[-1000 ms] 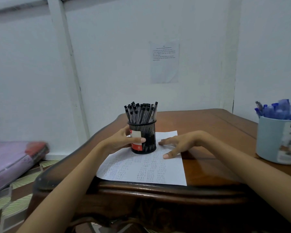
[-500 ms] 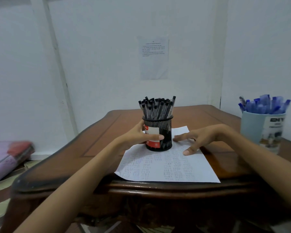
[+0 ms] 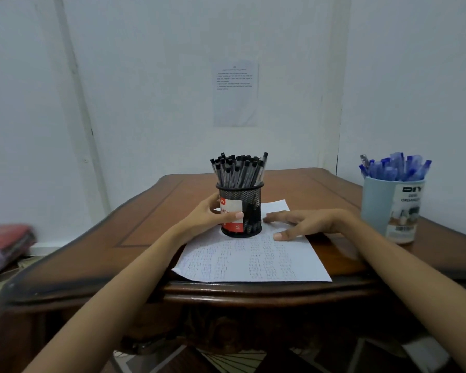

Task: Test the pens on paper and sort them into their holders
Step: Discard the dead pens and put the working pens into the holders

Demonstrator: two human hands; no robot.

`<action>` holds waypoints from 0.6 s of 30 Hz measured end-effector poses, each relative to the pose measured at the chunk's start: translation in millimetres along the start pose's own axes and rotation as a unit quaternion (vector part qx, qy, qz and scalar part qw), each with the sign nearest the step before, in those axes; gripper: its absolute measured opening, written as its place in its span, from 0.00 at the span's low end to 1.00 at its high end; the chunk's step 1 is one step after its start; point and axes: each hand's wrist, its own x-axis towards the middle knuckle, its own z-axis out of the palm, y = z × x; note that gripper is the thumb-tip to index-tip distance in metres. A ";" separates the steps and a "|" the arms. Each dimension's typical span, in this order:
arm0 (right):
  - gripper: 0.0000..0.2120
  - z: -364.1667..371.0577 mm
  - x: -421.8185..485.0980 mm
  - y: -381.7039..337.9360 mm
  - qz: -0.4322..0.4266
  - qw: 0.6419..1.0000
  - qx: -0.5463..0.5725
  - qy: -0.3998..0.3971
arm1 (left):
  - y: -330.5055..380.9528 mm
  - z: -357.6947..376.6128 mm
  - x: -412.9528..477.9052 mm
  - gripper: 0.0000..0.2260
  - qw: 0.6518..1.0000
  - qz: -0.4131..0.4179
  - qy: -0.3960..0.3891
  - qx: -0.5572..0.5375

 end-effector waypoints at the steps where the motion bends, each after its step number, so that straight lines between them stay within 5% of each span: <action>1: 0.31 1.9 1.0 -1.0 -0.005 0.999 -0.006 0.032 | 0.1 -0.6 -0.4 0.32 1.000 -0.001 -0.002 0.002; 7: 0.14 13.8 -2.6 -11.9 -0.061 0.969 -0.089 0.224 | 3.4 2.3 -5.3 0.33 1.000 0.008 -0.001 0.011; 11: 0.11 15.9 -16.7 -19.3 -0.090 0.933 -0.123 0.325 | 1.5 2.4 -5.0 0.27 1.000 0.008 0.011 0.020; 18: 0.14 -11.5 -52.5 -31.7 -0.067 0.886 -0.145 0.435 | -0.2 1.2 -2.8 0.36 0.999 0.025 0.019 0.027</action>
